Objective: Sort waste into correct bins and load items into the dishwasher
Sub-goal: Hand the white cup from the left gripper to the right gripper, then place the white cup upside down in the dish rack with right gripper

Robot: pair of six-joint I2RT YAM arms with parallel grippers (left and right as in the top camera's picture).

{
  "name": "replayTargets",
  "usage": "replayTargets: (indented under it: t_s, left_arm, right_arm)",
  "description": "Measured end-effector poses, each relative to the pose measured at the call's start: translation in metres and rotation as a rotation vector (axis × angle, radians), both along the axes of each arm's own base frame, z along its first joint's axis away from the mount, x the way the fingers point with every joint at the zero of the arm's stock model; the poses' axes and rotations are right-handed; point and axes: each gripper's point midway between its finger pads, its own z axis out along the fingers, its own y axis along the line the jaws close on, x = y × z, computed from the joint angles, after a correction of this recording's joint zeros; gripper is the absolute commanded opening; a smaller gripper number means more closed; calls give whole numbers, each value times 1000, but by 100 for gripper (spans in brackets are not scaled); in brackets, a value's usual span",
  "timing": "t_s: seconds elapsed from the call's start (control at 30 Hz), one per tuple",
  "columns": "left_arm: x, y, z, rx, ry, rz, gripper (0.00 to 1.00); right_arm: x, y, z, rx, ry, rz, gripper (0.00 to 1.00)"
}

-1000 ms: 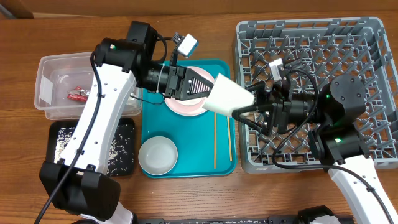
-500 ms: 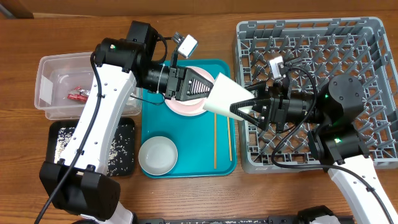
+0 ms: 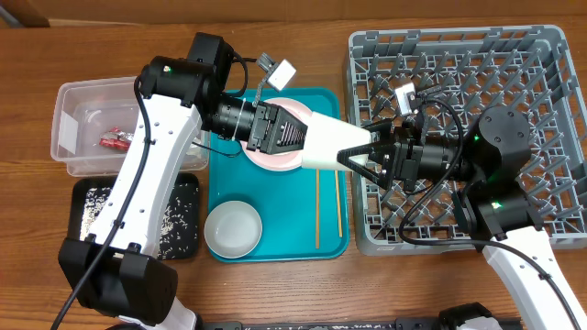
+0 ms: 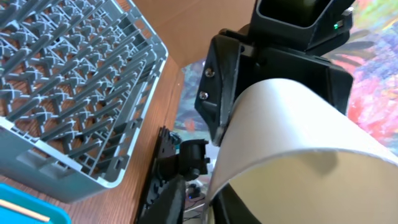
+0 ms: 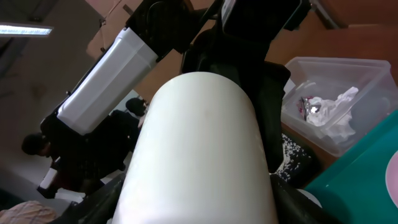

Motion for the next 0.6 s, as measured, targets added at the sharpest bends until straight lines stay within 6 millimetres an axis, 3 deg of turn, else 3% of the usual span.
replayTargets:
  t_s: [0.13,0.33,0.6]
  left_arm:
    - [1,1,-4,22,-5,3,33]
    - [9,9,-7,43,-8,37,38]
    - [44,53,-14,89,12,198,41]
  right_arm:
    - [0,0,0,0,-5,0,48]
    - [2,0,0,-1,-11,-12,48]
    - [20,-4,-8,-19,31,-119,47]
